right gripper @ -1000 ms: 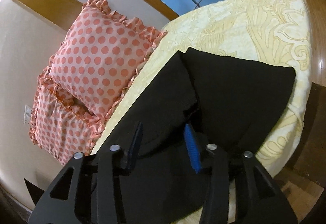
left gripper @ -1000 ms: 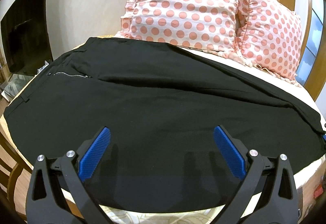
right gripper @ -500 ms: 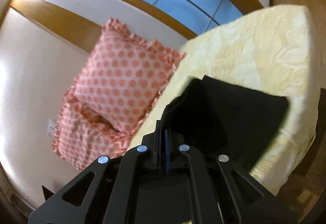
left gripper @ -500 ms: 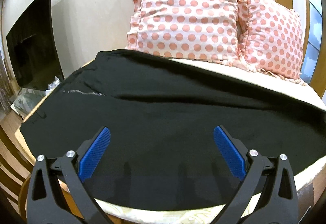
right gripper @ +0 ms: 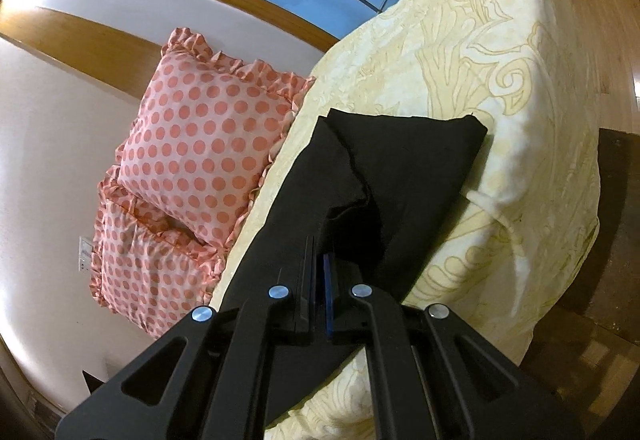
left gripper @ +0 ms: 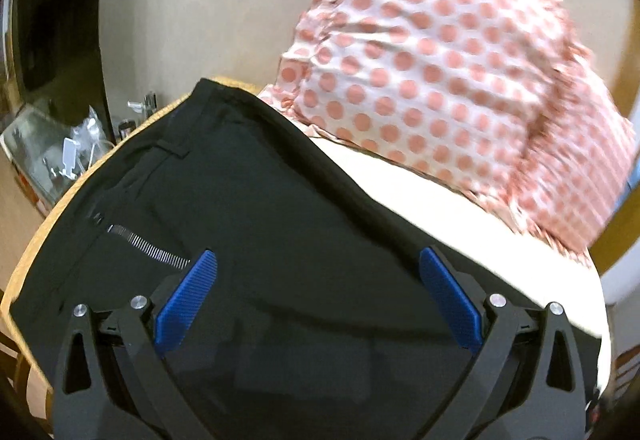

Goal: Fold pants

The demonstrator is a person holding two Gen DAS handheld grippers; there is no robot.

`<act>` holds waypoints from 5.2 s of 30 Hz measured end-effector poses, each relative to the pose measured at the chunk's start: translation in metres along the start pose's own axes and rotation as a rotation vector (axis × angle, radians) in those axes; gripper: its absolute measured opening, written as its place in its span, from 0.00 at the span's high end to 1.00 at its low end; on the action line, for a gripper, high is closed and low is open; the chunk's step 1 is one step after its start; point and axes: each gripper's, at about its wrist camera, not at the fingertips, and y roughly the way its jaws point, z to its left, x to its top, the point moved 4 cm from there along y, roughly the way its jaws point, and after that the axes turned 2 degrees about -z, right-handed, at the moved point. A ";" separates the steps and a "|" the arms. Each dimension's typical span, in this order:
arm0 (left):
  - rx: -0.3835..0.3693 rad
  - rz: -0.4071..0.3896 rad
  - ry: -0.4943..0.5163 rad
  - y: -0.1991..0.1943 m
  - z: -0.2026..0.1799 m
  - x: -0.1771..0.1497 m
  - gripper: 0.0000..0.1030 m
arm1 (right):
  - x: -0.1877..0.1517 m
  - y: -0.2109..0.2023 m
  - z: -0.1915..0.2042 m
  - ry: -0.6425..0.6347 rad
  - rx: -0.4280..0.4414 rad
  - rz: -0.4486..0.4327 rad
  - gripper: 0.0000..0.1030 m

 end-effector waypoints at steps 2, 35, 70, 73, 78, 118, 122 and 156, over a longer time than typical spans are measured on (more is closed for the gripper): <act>0.037 0.053 -0.024 0.037 0.001 0.025 0.02 | 0.001 0.001 0.000 -0.002 -0.003 0.004 0.97; 0.097 -0.002 -0.357 -0.090 0.120 -0.149 0.91 | 0.047 0.005 0.000 -0.070 -0.097 -0.069 0.97; 0.050 -0.048 -0.302 -0.094 0.136 -0.173 0.94 | 0.030 -0.026 -0.020 -0.127 -0.206 -0.070 0.97; 0.061 -0.063 -0.298 -0.097 0.138 -0.173 0.87 | 0.030 -0.029 -0.017 -0.159 -0.221 -0.063 0.96; 0.216 -0.204 -0.249 -0.126 0.137 -0.166 0.50 | 0.043 -0.046 -0.014 -0.170 -0.242 -0.136 0.66; 0.025 -0.140 0.116 -0.064 0.037 -0.185 0.02 | -0.004 -0.018 0.076 -0.409 -0.052 -0.139 0.95; -0.007 -0.149 0.087 -0.067 0.040 -0.183 0.02 | -0.062 0.002 0.176 -0.614 0.161 -0.032 0.95; -0.031 -0.165 0.047 -0.070 0.044 -0.181 0.02 | -0.412 0.065 0.252 -1.182 0.390 0.619 0.90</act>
